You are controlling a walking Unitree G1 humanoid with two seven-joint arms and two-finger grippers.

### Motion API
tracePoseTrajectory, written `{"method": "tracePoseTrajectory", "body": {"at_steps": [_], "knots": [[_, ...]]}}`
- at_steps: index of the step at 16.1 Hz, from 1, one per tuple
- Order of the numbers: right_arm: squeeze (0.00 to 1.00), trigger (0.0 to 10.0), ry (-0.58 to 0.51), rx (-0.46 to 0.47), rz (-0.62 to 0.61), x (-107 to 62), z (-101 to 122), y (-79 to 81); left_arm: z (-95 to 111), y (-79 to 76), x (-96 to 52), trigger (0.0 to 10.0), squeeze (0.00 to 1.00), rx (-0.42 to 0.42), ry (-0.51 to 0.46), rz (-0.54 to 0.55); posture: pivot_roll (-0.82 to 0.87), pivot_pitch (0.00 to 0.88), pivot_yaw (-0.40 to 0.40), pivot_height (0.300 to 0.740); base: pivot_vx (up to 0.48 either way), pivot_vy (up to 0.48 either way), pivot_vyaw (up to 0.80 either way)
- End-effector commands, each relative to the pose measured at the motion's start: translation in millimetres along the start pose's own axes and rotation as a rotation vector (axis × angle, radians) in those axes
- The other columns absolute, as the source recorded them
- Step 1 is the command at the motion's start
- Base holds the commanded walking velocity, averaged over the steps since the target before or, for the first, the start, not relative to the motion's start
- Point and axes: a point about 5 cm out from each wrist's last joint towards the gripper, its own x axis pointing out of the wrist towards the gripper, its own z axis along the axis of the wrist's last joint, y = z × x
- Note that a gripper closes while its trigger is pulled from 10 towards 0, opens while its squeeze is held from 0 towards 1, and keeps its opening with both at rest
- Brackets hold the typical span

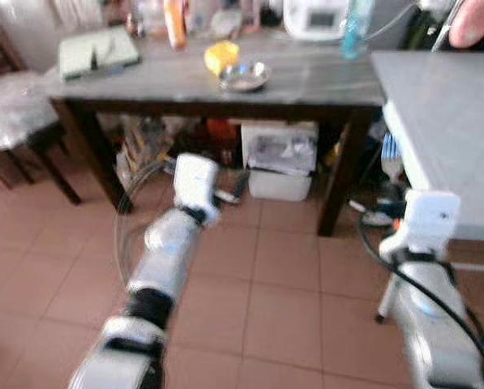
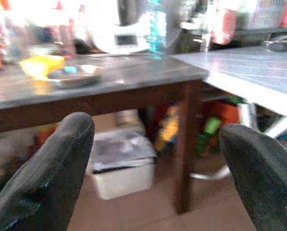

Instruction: Setting the table

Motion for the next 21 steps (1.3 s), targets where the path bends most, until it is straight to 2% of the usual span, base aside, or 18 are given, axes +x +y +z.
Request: {"method": "tracePoseTrajectory", "body": {"at_steps": [1, 21], "knots": [[0.00, 10.0, -0.024, 0.012, 0.016, 0.8, 5.7, 5.1, 5.1, 11.1, -1.5, 10.0, 0.00, 0.030, -0.009, 0.017, 0.02, 0.081, 0.045, 0.740, 0.390, 0.000, 0.00], [0.00, 10.0, -0.017, 0.012, 0.010, 1.9, 3.4, 6.2, 4.2, -1.3, 2.3, 10.0, 0.00, 0.018, -0.010, -0.037, 0.01, 0.080, 0.050, 0.740, 0.473, 0.000, 0.00]]}}
